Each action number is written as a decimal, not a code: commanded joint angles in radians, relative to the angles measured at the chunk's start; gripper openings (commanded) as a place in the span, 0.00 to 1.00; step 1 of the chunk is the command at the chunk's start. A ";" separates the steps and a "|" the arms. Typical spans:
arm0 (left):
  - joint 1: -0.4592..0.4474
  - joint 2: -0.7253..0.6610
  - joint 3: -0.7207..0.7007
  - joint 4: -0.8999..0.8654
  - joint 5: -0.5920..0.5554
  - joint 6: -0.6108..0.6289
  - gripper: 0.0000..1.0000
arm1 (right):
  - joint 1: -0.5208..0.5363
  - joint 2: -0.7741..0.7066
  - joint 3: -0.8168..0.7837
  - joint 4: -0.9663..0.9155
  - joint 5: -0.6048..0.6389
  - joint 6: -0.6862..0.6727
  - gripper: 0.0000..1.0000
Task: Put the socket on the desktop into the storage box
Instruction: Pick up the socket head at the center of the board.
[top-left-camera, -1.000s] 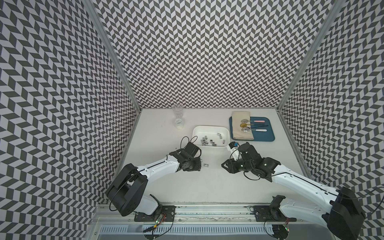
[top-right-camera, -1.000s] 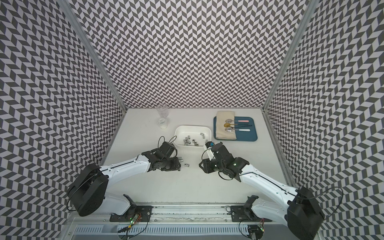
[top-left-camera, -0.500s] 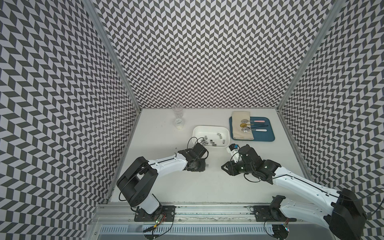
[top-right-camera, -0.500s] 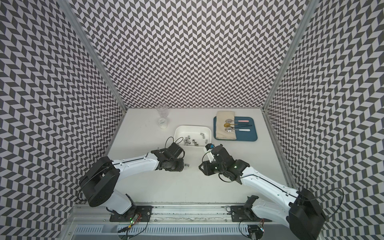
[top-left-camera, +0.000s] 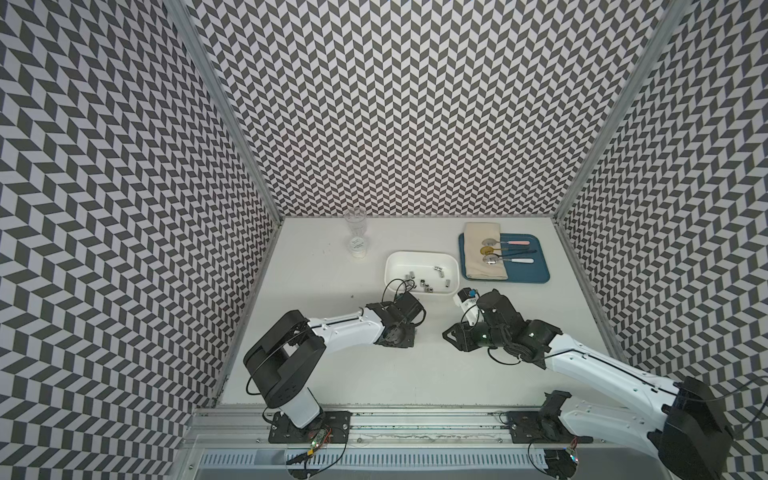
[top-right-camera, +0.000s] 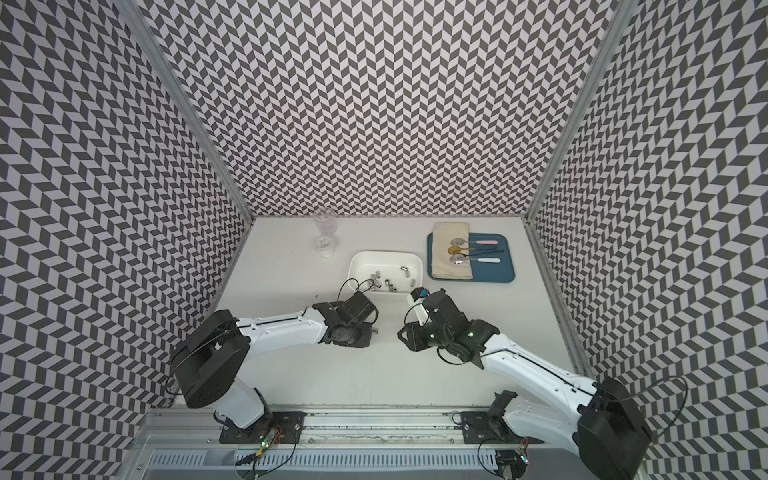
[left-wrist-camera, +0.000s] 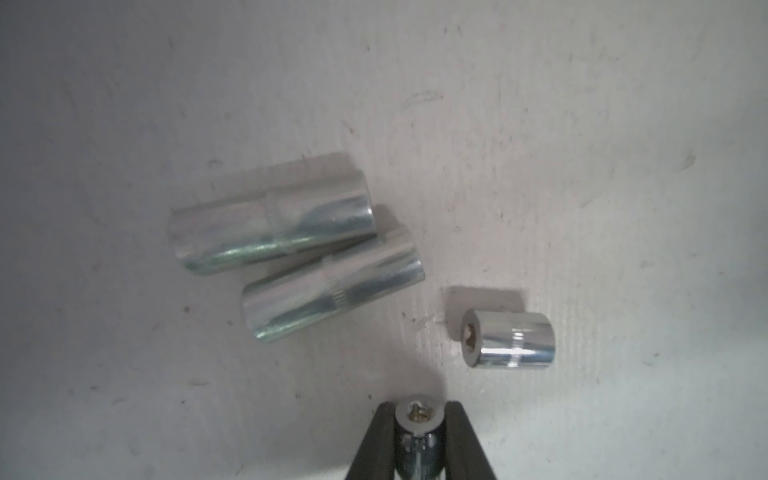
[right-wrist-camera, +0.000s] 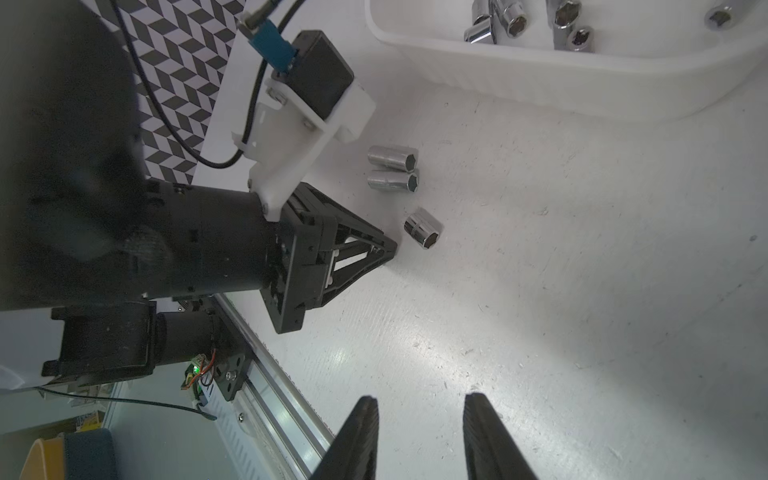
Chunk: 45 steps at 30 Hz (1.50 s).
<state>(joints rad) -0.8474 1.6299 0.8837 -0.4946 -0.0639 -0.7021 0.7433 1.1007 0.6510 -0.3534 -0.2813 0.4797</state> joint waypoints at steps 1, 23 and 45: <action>-0.007 0.015 0.008 -0.038 -0.026 0.000 0.16 | 0.005 -0.012 -0.005 0.046 0.006 0.002 0.38; 0.067 -0.099 0.148 -0.096 -0.008 0.067 0.06 | -0.006 -0.045 0.025 0.040 -0.011 0.029 0.38; 0.239 0.105 0.501 -0.110 0.065 0.186 0.06 | -0.047 -0.046 0.086 0.064 -0.019 0.057 0.38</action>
<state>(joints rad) -0.6247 1.6978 1.3354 -0.6006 -0.0177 -0.5457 0.7017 1.0607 0.7055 -0.3378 -0.2932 0.5270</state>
